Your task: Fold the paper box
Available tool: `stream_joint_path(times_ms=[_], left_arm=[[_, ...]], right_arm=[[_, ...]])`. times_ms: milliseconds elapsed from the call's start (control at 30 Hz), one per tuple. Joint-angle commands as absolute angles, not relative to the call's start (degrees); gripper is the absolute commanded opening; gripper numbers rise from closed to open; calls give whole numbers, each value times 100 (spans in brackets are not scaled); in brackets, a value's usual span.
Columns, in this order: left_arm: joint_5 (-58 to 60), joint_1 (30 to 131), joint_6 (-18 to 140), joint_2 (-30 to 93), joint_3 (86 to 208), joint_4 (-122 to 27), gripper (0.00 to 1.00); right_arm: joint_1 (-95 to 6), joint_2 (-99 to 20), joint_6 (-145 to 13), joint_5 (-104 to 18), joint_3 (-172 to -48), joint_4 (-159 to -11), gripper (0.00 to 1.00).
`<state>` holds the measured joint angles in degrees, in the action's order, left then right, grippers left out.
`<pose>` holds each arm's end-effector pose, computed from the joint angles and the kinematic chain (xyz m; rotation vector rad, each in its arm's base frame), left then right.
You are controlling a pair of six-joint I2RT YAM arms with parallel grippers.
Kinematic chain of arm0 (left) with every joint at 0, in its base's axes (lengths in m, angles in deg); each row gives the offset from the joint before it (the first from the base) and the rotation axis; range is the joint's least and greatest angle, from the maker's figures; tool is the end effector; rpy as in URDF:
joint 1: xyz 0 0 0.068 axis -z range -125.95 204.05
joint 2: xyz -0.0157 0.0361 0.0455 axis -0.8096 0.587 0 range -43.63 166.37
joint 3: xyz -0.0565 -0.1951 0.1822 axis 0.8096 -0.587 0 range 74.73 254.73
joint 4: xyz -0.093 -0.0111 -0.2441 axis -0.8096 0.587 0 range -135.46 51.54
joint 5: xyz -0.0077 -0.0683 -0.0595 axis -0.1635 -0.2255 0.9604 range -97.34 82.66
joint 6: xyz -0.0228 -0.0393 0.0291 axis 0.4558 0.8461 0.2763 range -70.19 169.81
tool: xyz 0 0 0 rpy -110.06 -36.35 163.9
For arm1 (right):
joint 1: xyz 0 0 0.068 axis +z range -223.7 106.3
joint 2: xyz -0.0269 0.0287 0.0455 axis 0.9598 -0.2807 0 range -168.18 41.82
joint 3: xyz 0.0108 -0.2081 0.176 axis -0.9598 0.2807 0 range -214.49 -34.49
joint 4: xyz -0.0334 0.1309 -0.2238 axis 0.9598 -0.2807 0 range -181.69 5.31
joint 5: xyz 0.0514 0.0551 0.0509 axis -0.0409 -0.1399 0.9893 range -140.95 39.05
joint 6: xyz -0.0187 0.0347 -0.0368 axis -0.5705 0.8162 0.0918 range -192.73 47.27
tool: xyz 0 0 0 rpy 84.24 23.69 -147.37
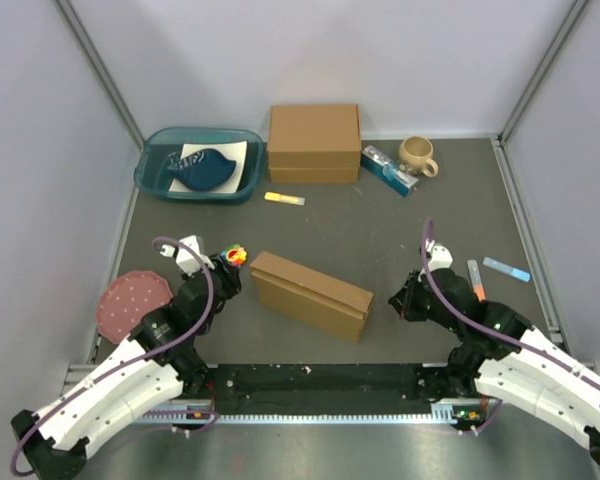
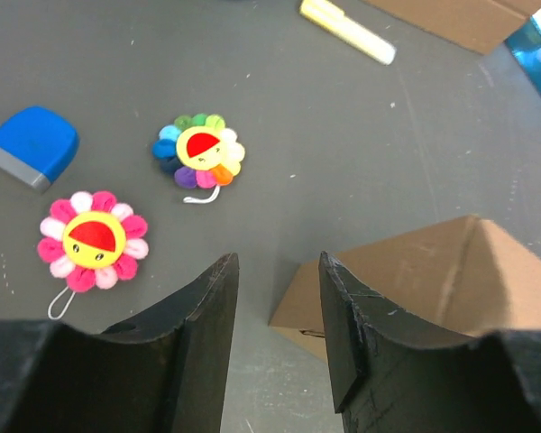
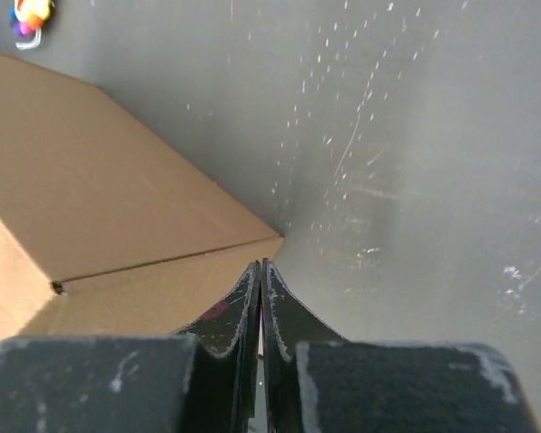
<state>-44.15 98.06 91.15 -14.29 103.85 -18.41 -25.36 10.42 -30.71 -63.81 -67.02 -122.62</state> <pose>0.1056 -0.0723 0.2549 -0.3450 1.9297 -0.3237 0.0893 0.0886 0.2507 0.0028 2.2675 0.6244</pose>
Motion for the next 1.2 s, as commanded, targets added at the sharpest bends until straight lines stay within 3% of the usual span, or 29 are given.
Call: stream_joint_path(times_ms=[0,267,633,900,1167], left_arm=[[-4013,9537,9340,-1366,10023,-2444,45],[-2678,9466,9261,-1744,9187,-3850,43],[-1964,9466,9305,-2377,8722,-3966,39],[-2508,9466,9279,-2754,8923,-3246,41],[-3985,9466,9156,-3466,9661,-2348,47]], right_arm=[[-2475,1080,-2782,-5781,-6508,-11757,0],[-2483,614,-2668,-5368,-6428,-10940,1],[-2483,201,-2861,-5877,-6736,-10842,4],[-2483,542,-2993,-6694,-7069,-11439,13],[-2483,1185,-3362,-7442,-7667,-12398,22]])
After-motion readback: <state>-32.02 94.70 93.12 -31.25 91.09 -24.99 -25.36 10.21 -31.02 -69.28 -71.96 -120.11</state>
